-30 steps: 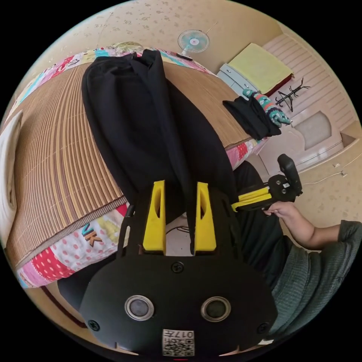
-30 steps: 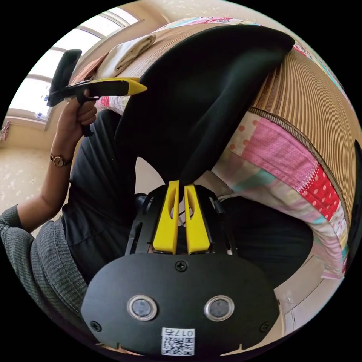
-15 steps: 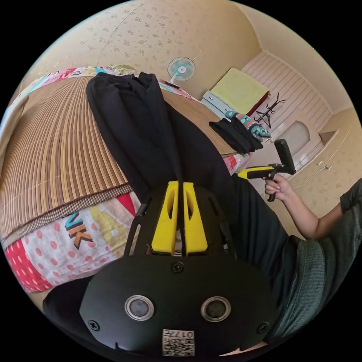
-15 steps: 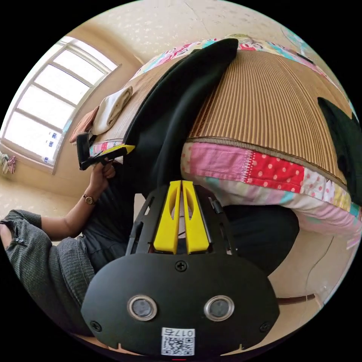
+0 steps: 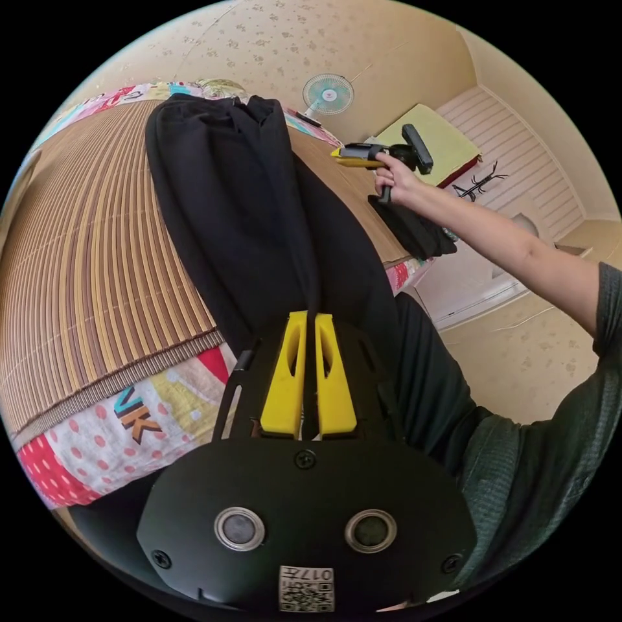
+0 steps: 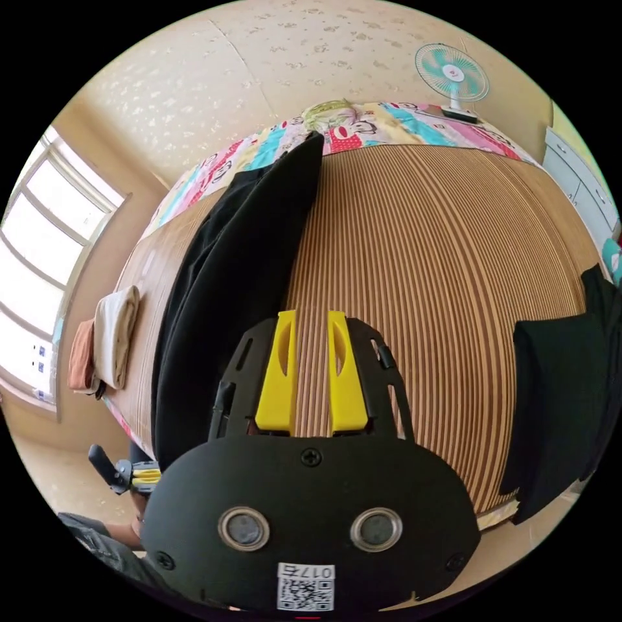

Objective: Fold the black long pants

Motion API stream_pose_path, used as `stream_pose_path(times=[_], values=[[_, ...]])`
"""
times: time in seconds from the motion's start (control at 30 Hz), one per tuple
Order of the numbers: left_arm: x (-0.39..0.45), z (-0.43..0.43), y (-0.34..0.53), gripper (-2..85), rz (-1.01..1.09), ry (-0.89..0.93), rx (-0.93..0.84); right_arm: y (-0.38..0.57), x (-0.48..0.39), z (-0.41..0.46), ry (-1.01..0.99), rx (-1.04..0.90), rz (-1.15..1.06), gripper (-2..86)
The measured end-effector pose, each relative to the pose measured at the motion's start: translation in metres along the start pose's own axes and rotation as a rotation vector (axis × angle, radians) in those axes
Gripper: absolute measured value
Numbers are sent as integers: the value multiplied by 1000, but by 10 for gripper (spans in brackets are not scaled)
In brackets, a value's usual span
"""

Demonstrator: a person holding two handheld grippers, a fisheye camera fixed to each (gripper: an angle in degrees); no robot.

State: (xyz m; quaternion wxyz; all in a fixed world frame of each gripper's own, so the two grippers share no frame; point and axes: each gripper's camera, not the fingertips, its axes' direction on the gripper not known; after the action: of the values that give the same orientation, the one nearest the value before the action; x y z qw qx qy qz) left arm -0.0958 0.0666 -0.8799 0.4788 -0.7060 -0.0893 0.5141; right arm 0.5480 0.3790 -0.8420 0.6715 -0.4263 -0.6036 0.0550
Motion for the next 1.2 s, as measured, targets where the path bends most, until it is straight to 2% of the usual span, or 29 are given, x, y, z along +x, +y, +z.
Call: stream_pose_path(times=[0.1,0.23,0.33,0.47,0.5,0.63,0.7,0.73,0.93,1.03,1.1,1.2], values=[[-4,-6,-5,-4,-2,11,-6,-67,-15,17,-5,58,-3,98],[-24,-14,-14,-4,-46,116,-13,-142,-45,46,-49,56,17,126],[-33,-18,-20,-5,-72,175,-20,-185,-77,68,66,106,19,135],[-27,-28,-26,-6,-71,160,-22,-219,-83,127,389,24,73,128],[-27,-29,-27,-6,-73,161,-23,-217,-76,139,415,29,113,107],[-27,-38,-31,-4,-104,222,-34,-199,-56,141,209,148,208,46],[-26,-48,-31,-4,-104,299,-15,-197,-50,127,-53,223,255,36],[-25,-58,-29,-4,-103,329,28,-198,-52,124,-108,238,259,35],[-15,-98,-22,2,-125,299,111,-222,-137,102,-371,340,6,36],[-18,-96,-22,21,-173,308,82,-236,-178,131,-440,229,-97,47],[-19,-92,-23,41,-206,314,67,-239,-184,171,-458,56,-15,65],[-11,-88,-26,53,-213,316,64,-219,-166,192,-531,21,35,70]])
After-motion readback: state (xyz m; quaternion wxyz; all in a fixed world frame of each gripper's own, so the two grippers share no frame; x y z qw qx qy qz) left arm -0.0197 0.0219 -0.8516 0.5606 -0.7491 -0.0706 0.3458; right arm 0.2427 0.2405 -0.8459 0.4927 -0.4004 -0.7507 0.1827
